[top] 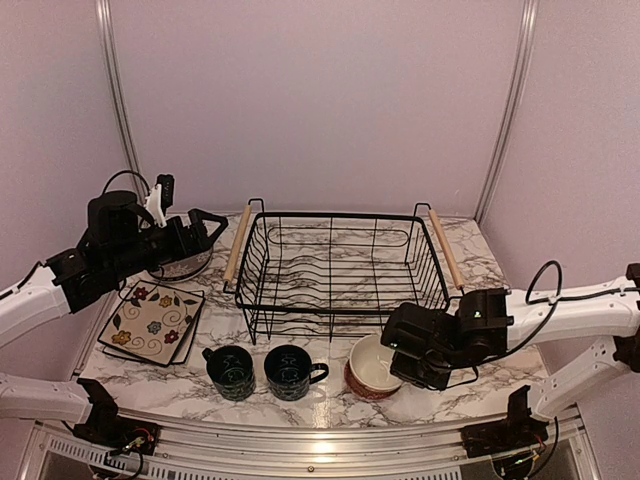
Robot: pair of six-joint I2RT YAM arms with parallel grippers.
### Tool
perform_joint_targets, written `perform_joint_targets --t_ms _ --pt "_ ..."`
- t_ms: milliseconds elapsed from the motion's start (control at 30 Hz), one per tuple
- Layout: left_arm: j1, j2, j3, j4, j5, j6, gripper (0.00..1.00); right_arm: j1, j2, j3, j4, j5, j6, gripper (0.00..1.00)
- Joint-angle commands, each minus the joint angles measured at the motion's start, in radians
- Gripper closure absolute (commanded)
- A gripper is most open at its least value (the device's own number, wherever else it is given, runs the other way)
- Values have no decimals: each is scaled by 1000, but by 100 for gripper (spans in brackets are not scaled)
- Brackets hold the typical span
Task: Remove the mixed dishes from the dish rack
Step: Place the bowl in the bowl.
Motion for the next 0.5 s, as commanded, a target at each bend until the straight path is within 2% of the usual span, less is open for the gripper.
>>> perform_joint_targets --t_ms 0,233,467 --pt "6 -25 -18 3 7 24 1 9 19 43 40 36 35 95" --pt "6 -30 -22 3 11 35 1 10 42 25 74 13 44 95" --pt "7 -47 -23 -30 -1 42 1 10 69 47 73 18 25 88"
